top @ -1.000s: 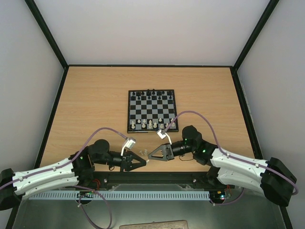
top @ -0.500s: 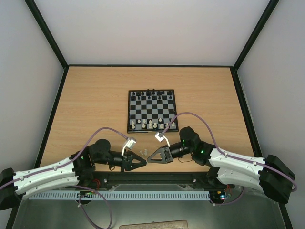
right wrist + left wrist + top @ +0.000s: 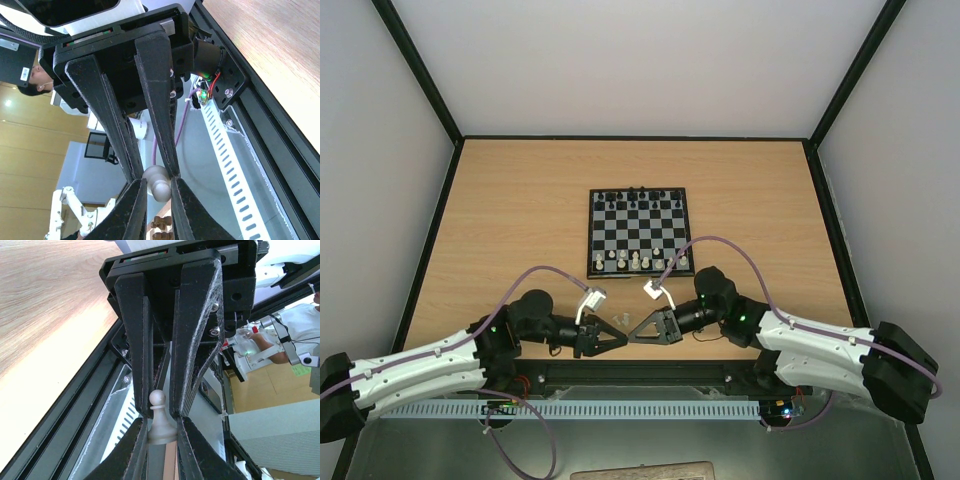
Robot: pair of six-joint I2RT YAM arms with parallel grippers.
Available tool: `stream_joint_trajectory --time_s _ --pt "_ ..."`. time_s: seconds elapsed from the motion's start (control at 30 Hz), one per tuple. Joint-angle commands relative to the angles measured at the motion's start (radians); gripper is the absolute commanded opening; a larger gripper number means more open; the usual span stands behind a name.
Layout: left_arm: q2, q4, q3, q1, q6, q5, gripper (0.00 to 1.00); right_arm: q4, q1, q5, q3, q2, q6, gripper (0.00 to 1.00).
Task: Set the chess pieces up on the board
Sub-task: Place the chess piece on the chessboard.
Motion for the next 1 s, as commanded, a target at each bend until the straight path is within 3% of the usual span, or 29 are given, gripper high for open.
stream_joint_trajectory --time_s 0.0,0.17,0.37,0.6,0.77,0.97 --pt "0.008 0.039 -0.008 0.012 0.001 0.007 0.13 -0.002 0.015 -0.019 0.02 0.012 -0.017 0.12" --pt "0.003 0.023 -0.006 0.021 0.004 0.007 0.21 -0.042 0.015 0.011 0.036 0.001 -0.039 0.08" --pt "-0.049 -0.087 0.015 0.065 0.025 -0.019 0.52 -0.203 0.011 0.104 0.091 -0.034 -0.115 0.07" --pt "-0.158 -0.283 0.072 0.19 0.047 -0.063 0.62 -0.453 -0.033 0.261 0.176 -0.042 -0.228 0.04" --pt "-0.175 -0.418 0.119 0.244 0.071 -0.173 0.63 -0.731 -0.043 0.55 0.341 0.021 -0.357 0.05" --pt "-0.12 -0.454 0.117 0.257 0.08 -0.235 0.63 -0.989 -0.078 1.009 0.56 0.184 -0.408 0.06"
